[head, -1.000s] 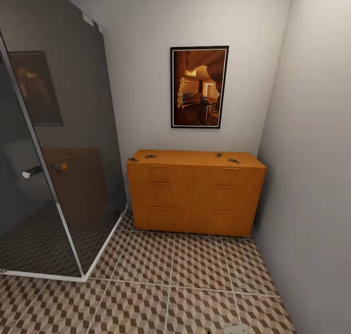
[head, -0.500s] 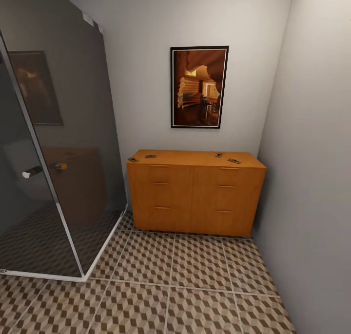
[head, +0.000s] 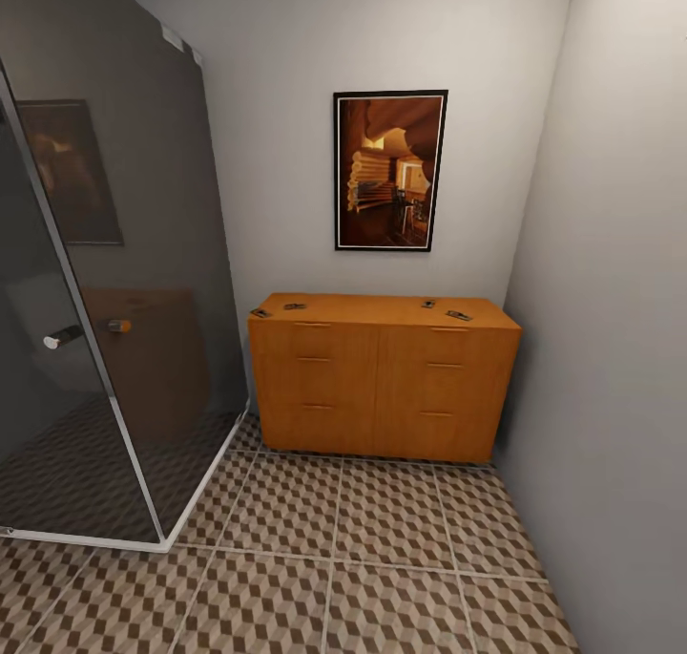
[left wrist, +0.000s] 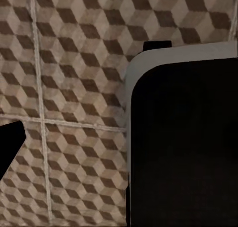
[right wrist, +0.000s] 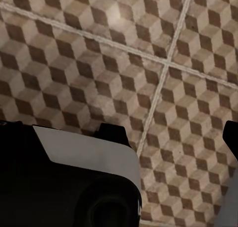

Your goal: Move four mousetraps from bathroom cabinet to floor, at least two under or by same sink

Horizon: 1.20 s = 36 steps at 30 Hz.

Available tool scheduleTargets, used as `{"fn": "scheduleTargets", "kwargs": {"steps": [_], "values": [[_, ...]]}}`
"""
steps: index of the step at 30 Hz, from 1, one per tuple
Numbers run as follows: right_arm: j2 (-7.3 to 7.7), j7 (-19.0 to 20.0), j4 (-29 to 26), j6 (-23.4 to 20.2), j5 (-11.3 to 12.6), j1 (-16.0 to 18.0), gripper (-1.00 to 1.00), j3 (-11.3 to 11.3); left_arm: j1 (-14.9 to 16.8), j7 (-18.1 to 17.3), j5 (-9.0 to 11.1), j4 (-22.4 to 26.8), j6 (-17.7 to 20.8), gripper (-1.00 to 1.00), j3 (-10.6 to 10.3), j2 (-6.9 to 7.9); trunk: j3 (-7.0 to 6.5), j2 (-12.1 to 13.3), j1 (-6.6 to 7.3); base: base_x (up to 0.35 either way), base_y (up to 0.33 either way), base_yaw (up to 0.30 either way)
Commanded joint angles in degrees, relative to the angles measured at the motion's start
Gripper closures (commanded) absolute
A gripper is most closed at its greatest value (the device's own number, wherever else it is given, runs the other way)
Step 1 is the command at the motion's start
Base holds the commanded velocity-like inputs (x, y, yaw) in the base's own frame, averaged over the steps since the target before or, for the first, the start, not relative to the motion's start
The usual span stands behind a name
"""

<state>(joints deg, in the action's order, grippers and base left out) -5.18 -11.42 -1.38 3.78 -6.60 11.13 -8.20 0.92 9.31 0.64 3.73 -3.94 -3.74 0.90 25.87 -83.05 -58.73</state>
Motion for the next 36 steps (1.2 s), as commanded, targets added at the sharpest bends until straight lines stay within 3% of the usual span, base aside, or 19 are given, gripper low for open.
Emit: {"fn": "scheduleTargets", "kwargs": {"steps": [1,9,36], "values": [[-0.04,-0.3,0.07,-0.04,-0.54,0.05,-1.0,-0.06,0.05,0.24,0.06,-1.15,-0.14,-1.0,-0.41,0.17,0.06,-0.03,0.0,0.0,0.0,0.0],[-0.01,-0.27,0.07,-0.17,-0.59,0.06,-1.0,-0.06,0.05,0.27,0.12,-4.39,0.05,-1.0,-0.4,0.33,0.06,-0.03,0.0,0.0,0.0,0.0],[0.0,-0.27,0.06,-0.17,-0.58,0.08,-1.0,-0.06,0.05,0.27,0.15,-4.61,0.06,-1.0,-0.39,0.33,0.06,-0.03,0.0,0.0,0.0,0.0]]}}
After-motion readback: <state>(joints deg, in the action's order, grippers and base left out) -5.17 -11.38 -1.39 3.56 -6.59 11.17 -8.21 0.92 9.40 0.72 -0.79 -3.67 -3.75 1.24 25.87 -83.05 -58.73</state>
